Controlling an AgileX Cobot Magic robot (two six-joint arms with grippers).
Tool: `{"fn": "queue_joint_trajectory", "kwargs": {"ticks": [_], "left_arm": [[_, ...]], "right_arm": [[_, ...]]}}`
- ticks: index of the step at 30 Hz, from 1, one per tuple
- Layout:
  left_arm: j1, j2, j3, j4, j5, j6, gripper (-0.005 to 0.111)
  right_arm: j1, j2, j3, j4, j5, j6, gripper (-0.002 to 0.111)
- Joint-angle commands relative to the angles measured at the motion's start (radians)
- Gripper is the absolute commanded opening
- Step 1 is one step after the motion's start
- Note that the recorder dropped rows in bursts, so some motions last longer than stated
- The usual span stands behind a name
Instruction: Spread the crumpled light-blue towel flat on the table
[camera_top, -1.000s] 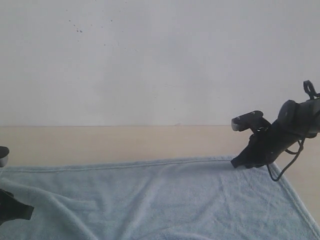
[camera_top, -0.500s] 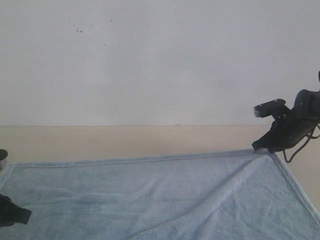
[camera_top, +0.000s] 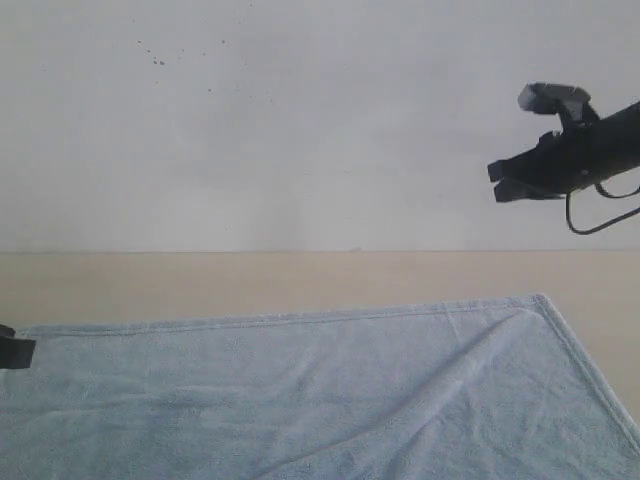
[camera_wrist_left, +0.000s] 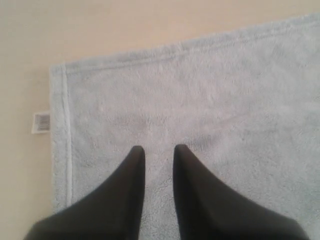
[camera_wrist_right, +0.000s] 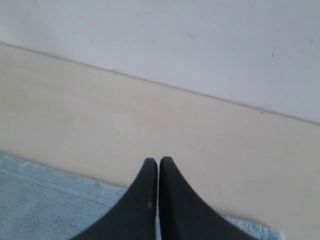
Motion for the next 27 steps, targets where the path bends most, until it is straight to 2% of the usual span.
{"fn": "queue_joint_trajectory", "kwargs": {"ticks": [1,7,12,17,21,27], "left_arm": [[-0.006,-0.119,0.056,-0.037,-0.026,-0.007,0.021],[-0.006,-0.281,0.15,-0.072,-0.052,-0.066,0.021],[-0.006,-0.427,0.175,-0.072,-0.048,-0.097,0.021],[-0.006,-0.536,0.191,-0.072,-0.039,-0.097,0.021],[-0.006,-0.591,0.195,-0.072,0.005,-0.097,0.021],[-0.006,-0.615,0.195,-0.072,0.075,-0.097,0.021]], "right_arm": [[-0.004,-0.181,0.146,0.023,-0.075,-0.037,0.001],[-0.004,-0.47,0.457,0.174,-0.215,-0.211,0.001],[-0.004,-0.721,0.761,0.449,-0.271,-0.463,0.001],[-0.004,-0.938,0.985,0.723,-0.272,-0.682,0.001],[-0.004,-1.086,1.111,0.796,-0.239,-0.713,0.001],[-0.004,-1.205,1.186,0.796,-0.16,-0.688,0.001]]}}
